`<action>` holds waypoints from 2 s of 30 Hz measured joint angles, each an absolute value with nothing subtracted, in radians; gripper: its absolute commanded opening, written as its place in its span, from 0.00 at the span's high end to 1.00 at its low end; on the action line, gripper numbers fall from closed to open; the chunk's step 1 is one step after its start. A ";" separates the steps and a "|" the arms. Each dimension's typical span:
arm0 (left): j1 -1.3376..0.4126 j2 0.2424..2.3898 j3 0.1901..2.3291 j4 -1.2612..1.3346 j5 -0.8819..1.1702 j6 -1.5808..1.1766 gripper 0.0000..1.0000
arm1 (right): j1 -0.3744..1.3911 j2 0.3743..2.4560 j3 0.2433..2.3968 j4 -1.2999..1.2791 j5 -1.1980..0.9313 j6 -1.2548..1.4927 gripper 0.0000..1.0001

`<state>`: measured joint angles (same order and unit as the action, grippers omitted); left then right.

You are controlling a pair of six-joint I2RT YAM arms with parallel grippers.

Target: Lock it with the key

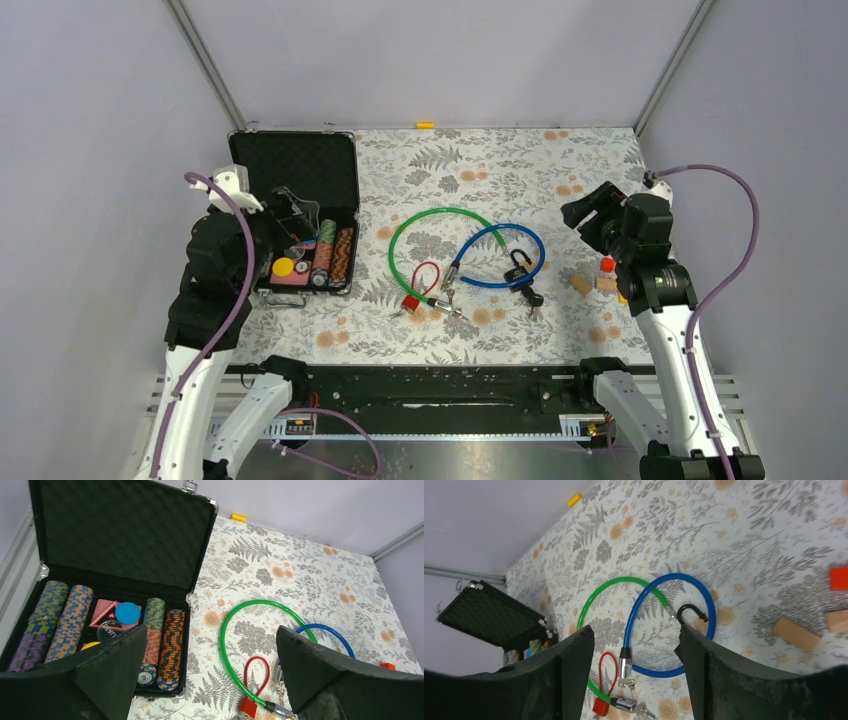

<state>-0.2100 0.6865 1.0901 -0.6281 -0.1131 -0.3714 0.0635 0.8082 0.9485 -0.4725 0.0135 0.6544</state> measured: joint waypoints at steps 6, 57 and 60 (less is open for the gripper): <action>-0.210 0.654 1.019 -0.574 -0.048 -0.373 0.01 | 0.068 0.829 0.841 -0.400 -0.082 0.720 0.31; -0.209 0.723 0.867 -0.533 0.187 -0.336 0.01 | 0.740 1.472 0.626 -0.149 0.437 1.776 1.00; -0.209 0.722 0.867 -0.537 0.186 -0.337 0.01 | 0.739 1.467 0.627 -0.144 0.459 1.781 1.00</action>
